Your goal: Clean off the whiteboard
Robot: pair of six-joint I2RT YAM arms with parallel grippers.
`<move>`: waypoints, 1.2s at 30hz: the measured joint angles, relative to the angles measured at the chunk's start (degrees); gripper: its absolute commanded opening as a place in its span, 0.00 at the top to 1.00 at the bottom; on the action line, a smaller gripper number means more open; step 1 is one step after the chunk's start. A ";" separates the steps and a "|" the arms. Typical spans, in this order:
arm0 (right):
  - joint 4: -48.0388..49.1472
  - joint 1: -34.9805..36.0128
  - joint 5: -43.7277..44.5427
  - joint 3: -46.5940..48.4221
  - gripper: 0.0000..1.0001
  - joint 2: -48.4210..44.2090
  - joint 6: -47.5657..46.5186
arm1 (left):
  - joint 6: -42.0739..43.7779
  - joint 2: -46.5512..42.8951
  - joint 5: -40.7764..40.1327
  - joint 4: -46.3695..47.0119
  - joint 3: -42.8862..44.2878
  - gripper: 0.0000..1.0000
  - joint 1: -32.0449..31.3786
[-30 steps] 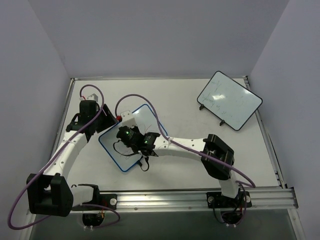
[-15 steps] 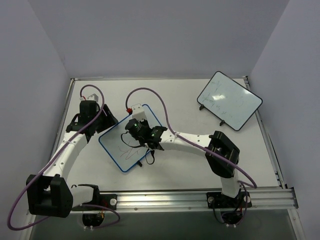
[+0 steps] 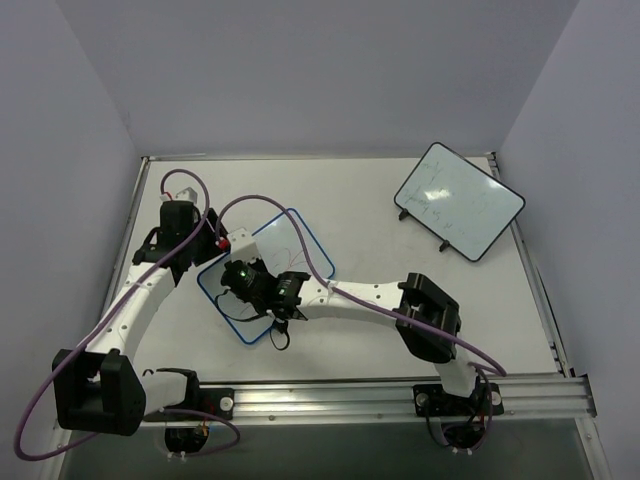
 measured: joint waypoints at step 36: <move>3.23 -13.70 -3.13 -13.42 0.96 -8.74 1.51 | -0.02 0.00 -0.68 0.44 0.00 0.34 -0.63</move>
